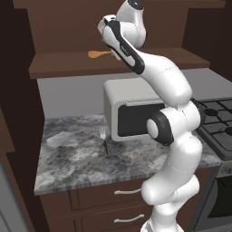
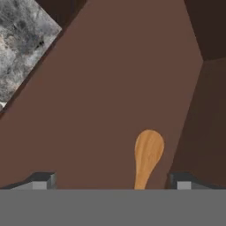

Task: Organize the utensils by type. Pick up the wooden spoons from the counter and place them in the open cabinet. Then pick up the metallic utensils from the counter and place them in the open drawer.

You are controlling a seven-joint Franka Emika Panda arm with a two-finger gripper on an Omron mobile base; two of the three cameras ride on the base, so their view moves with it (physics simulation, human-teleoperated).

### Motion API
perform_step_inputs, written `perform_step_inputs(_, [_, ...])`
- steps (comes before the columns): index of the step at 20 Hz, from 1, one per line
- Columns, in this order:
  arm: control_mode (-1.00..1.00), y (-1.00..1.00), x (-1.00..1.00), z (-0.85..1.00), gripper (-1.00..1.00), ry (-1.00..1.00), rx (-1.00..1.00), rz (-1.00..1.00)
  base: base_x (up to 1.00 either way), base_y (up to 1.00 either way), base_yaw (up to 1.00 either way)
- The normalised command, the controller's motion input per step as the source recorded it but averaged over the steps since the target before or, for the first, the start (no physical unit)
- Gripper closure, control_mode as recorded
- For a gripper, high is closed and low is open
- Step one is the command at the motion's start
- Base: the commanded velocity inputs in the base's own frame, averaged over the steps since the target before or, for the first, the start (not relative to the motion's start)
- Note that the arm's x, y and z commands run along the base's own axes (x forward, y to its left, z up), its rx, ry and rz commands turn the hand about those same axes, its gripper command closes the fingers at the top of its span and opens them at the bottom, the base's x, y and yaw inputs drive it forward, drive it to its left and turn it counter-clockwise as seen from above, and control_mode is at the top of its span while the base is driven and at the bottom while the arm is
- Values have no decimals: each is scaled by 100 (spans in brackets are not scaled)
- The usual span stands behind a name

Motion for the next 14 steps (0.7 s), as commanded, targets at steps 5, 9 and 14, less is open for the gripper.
perform_step_inputs(5, [-100, -2, -95, -17, -100, -2, 0, 0, 0, 0, 0])
perform_step_inputs(9, [-100, -12, -100, -24, -100, -17, 1, 0, 0, 0, 0])
perform_step_inputs(14, [-100, -30, -98, -19, -100, -11, 3, -10, 0, 0, 0])
